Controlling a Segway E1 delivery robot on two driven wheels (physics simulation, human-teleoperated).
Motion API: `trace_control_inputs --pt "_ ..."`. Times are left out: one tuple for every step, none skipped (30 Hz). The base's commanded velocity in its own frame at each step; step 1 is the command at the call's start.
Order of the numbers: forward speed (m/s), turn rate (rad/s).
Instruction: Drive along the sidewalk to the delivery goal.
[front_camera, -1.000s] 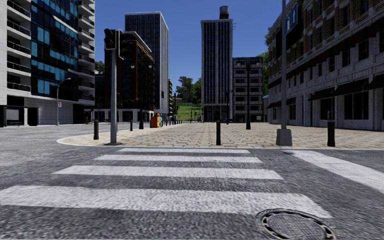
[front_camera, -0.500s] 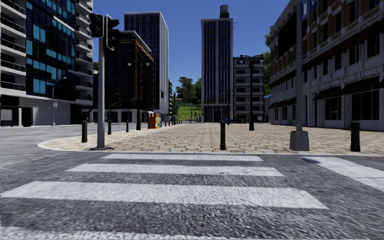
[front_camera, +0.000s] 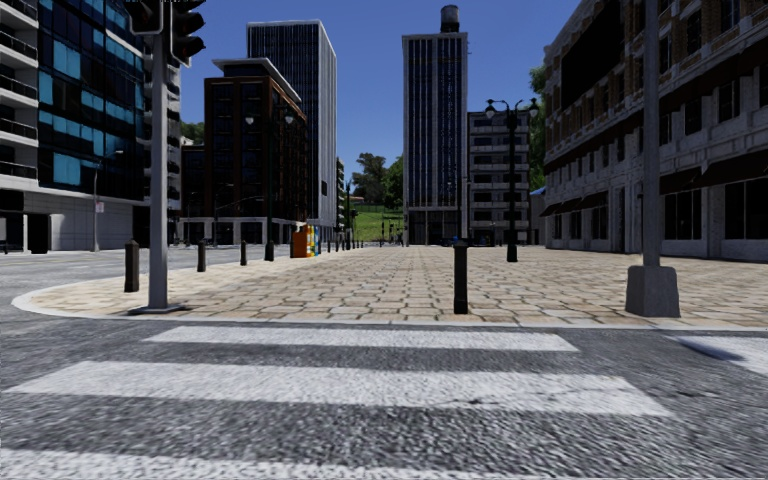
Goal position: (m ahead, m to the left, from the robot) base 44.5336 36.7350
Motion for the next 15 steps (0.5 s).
trace_control_inputs --pt "2.00 0.00" --pt "2.00 0.00" --pt "2.00 0.00" --pt "2.00 0.00" --pt "2.00 0.00" --pt "2.00 0.00" --pt "2.00 0.00" --pt "2.00 0.00" --pt "2.00 0.00" --pt "2.00 0.00" --pt "2.00 0.00" --pt "2.00 0.00" --pt "2.00 0.00" --pt "2.00 0.00" --pt "2.00 0.00"
